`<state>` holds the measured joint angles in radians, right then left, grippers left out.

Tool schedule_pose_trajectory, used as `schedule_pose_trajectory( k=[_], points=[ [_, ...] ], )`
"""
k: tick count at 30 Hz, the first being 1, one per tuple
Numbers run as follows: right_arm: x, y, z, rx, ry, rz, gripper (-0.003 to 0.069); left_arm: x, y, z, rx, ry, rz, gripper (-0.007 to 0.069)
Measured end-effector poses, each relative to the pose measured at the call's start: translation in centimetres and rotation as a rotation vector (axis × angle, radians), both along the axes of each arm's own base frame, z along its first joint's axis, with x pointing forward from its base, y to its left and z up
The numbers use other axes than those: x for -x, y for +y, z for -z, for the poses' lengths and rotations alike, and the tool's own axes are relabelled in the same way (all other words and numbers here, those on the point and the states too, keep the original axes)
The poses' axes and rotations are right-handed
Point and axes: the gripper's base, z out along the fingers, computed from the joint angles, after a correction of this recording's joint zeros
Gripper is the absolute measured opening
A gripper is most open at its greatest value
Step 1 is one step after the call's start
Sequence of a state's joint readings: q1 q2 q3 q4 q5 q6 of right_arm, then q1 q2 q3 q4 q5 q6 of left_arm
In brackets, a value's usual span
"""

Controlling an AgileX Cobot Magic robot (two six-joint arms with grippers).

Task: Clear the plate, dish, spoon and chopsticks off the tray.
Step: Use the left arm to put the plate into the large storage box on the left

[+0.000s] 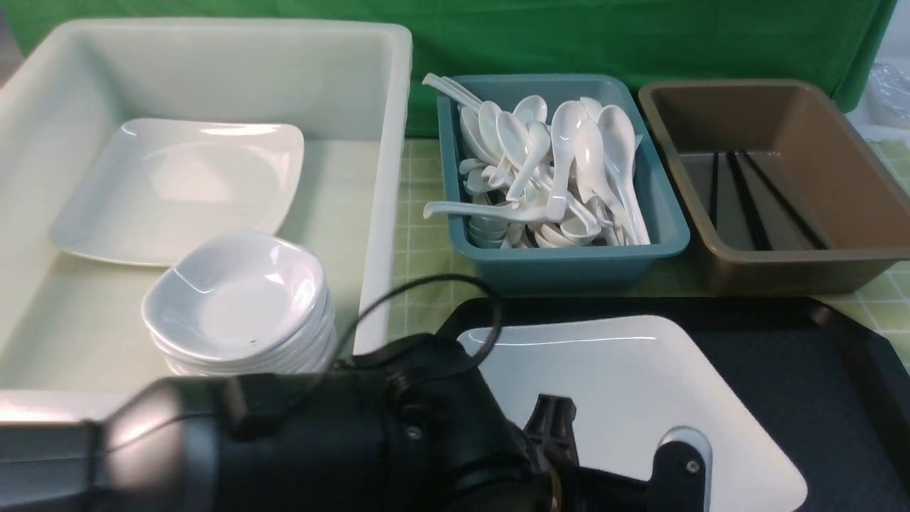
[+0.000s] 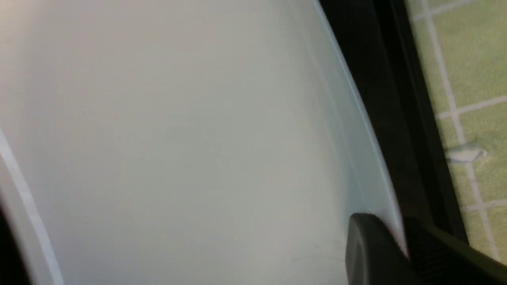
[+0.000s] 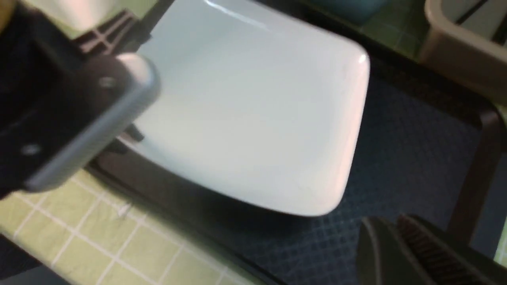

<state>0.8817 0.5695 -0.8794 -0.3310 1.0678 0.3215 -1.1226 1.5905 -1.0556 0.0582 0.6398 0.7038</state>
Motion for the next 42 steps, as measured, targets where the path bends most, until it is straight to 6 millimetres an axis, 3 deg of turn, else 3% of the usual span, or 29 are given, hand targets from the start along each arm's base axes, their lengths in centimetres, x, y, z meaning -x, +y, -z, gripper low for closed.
schedule_pose_trajectory(
  k=[1,2,3,4,18,24,29,35,42],
  points=[
    [0.0,0.0,-0.1,-0.002,-0.005,0.001,0.009,0.0,0.0,-0.3,0.007,-0.005,0.0,0.0047],
    [0.0,-0.2,-0.7,-0.006,-0.03,0.008,0.009,0.3,0.5,-2.6,0.058,-0.036,-0.01,0.0031],
    [0.0,-0.3,-0.8,-0.009,-0.033,0.008,0.009,0.3,0.6,-2.8,0.061,-0.039,-0.01,0.003],
    [0.0,-0.4,-1.3,-0.013,-0.052,0.014,0.009,0.5,1.2,-4.3,0.086,-0.053,-0.015,0.0029],
    [-0.2,-0.8,-2.0,-0.011,-0.096,0.039,0.009,2.0,4.1,-9.1,0.21,-0.113,-0.013,0.0029],
    [-0.9,-1.8,-2.5,-0.015,-0.163,0.195,0.009,2.8,5.8,-12.5,0.37,-0.198,-0.006,0.0029],
    [-1.2,-1.8,-3.0,-0.066,-0.215,0.223,0.009,2.8,7.4,-14.4,0.438,-0.287,-0.058,0.0029],
    [-1.1,0.7,-4.9,-0.322,-0.332,0.022,0.009,0.0,9.5,-15.6,0.404,-0.436,-0.272,0.0029],
    [-2.1,3.2,-5.3,-0.359,-0.365,-0.09,0.009,-7.8,14.9,-14.1,0.29,-0.488,-0.643,0.003]
  ],
)
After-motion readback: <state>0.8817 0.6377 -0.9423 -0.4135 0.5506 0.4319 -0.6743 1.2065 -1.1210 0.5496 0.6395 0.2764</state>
